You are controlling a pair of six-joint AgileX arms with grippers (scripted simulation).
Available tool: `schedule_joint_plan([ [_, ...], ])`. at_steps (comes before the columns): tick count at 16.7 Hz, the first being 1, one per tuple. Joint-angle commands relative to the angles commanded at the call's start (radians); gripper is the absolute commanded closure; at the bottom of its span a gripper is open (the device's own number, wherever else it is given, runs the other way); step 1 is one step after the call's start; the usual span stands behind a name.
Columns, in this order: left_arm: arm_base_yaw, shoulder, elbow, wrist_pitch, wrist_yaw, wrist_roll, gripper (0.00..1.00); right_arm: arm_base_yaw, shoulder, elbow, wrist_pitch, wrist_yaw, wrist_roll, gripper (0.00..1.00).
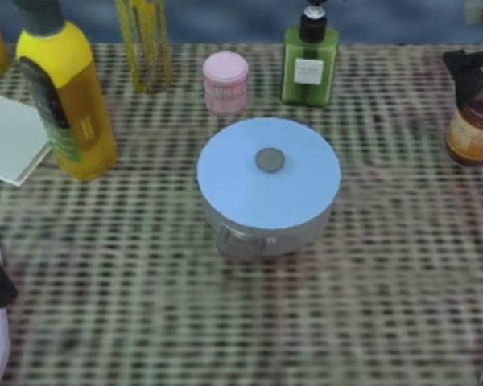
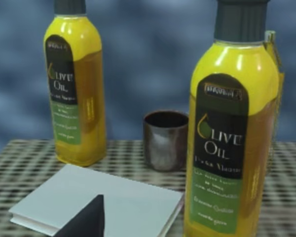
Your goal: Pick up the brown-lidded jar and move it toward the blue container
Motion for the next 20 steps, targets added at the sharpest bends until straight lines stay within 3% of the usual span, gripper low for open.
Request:
schedule_joint_plan([
  [15, 0.000, 0.000, 0.000, 0.000, 0.000, 0.000, 0.00, 0.003, 0.013, -0.173, 0.186, 0.000, 0.003, 0.00],
  [20, 0.000, 0.000, 0.000, 0.000, 0.000, 0.000, 0.00, 0.003, 0.013, -0.173, 0.186, 0.000, 0.003, 0.38],
])
